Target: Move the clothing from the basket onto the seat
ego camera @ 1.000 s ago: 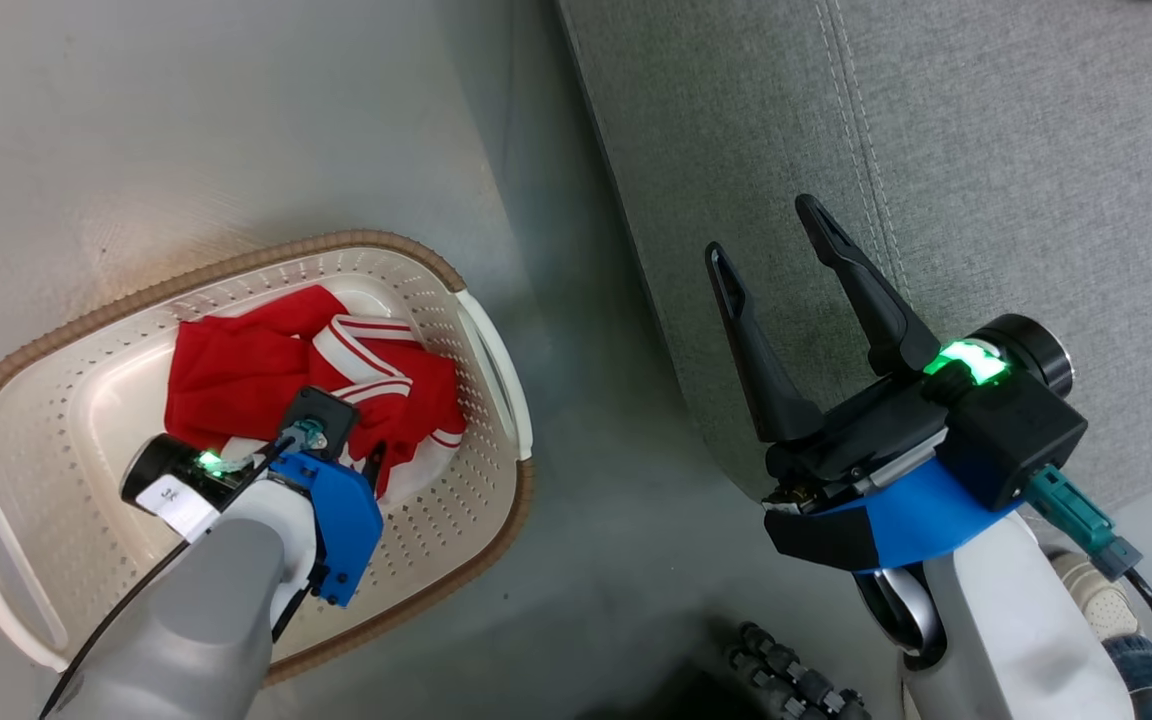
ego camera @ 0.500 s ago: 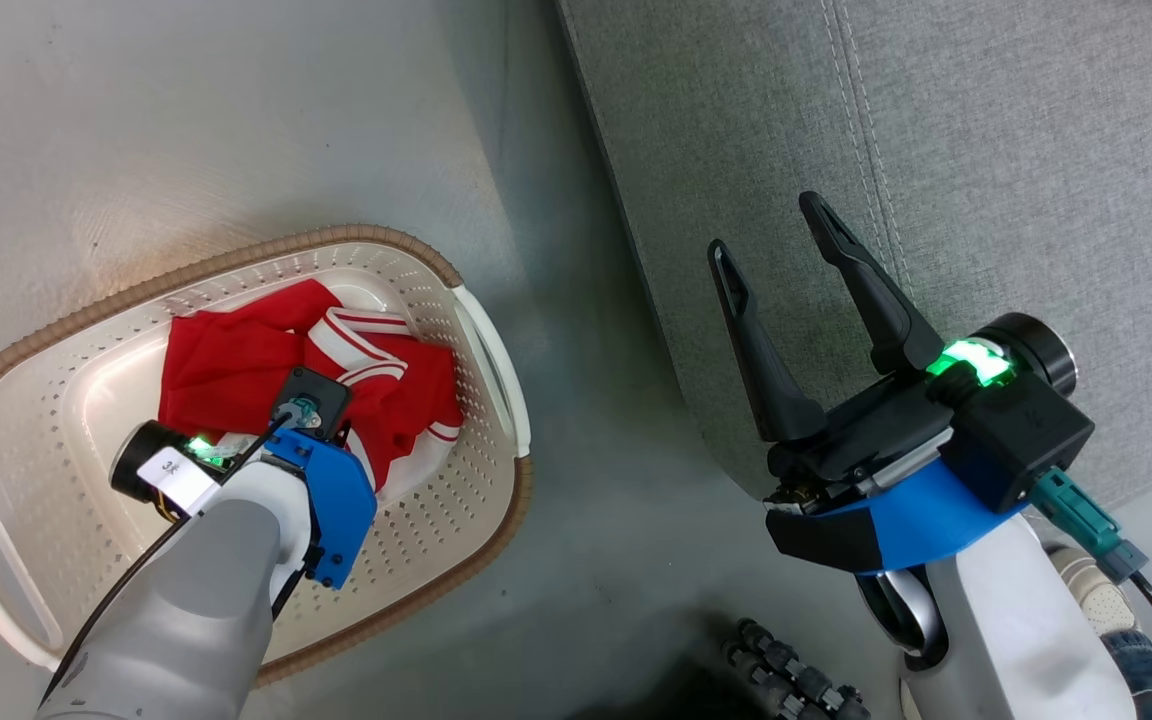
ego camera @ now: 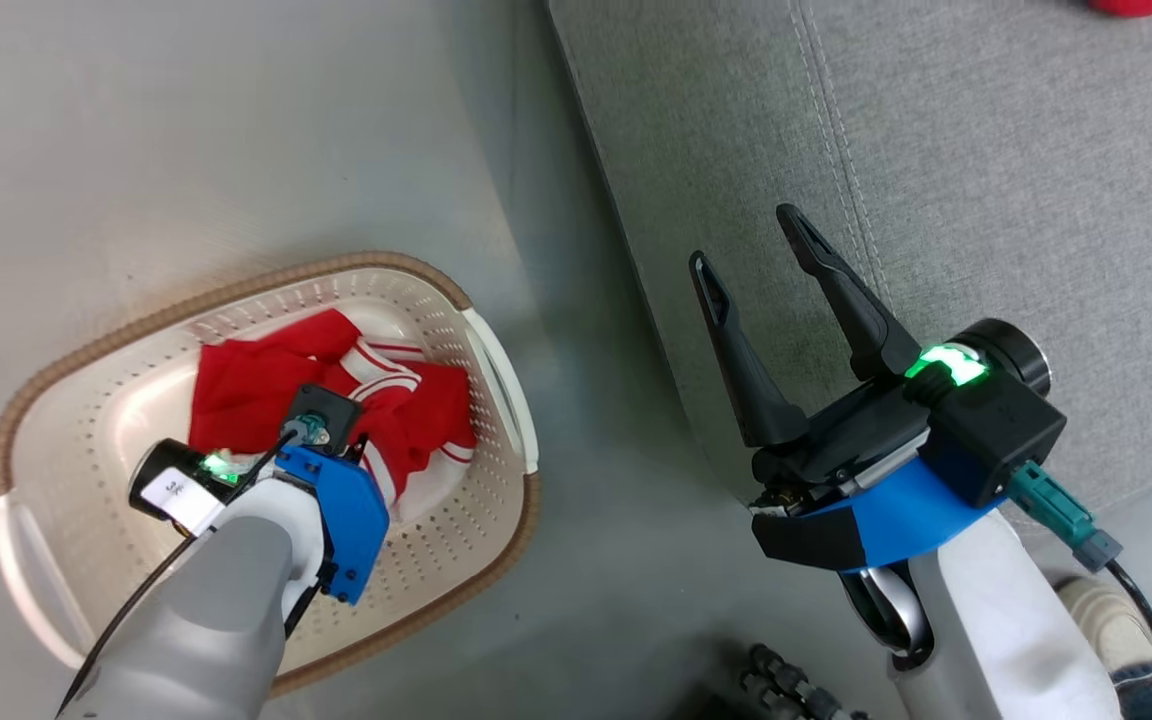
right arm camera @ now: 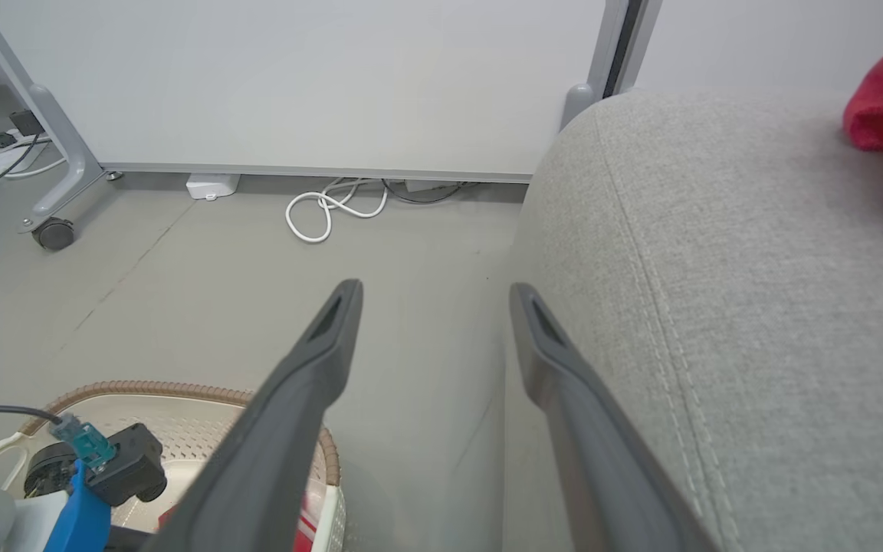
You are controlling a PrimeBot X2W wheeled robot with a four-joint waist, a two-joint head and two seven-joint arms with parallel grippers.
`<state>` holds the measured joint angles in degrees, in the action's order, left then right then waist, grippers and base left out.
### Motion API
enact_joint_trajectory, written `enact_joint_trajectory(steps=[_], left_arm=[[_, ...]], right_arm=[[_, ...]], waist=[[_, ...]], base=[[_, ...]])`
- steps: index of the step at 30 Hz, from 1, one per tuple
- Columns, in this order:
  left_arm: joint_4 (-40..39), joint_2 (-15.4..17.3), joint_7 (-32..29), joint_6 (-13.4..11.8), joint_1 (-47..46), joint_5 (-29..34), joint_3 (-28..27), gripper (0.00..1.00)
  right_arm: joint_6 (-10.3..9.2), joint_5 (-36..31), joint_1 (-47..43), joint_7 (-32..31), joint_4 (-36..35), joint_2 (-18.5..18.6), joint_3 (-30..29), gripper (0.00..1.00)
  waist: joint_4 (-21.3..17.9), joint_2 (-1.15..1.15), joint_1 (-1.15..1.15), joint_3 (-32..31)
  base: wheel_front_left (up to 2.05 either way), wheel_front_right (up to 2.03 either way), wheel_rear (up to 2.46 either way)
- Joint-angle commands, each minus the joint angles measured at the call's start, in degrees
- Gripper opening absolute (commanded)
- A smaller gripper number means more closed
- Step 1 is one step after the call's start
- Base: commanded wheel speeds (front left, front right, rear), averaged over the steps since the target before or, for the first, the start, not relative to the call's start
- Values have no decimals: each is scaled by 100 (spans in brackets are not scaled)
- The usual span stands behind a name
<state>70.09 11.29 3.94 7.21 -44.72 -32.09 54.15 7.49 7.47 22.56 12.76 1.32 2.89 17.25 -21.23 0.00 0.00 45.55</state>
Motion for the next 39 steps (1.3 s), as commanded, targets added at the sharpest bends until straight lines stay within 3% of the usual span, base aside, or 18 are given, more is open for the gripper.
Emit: enact_joint_trajectory(steps=[1, 10, 21, 29, 39], left_arm=[[-61, 14, 76, 40, 32, -50, 22, 0], [-497, -144, 711, 26, 211, -232, 529, 0], [-1138, -475, 1096, 25, 287, -493, 902, 0], [-1938, -505, 1130, 13, 350, -474, 588, 0], [-2656, -544, 1132, -24, 371, -318, 171, 0]], right_arm=[[1, 28, 87, 54, 30, -1, 2, 100], [1, 104, -59, 71, 418, -1, -88, 100], [1, -183, -503, -226, 624, 2, -363, 100], [1, -195, -1056, -499, 506, 3, -736, 100], [1, -87, -1603, -741, 374, 2, -842, 100]], waist=[[22, 0, 0, -114], [544, 0, 0, -1138], [1459, 0, 0, -2635], [2034, 0, 0, -3495], [2463, 0, 0, -4266]], base=[[0, 0, 0], [0, 0, 0], [0, 0, 0], [0, 0, 0], [0, 0, 0]])
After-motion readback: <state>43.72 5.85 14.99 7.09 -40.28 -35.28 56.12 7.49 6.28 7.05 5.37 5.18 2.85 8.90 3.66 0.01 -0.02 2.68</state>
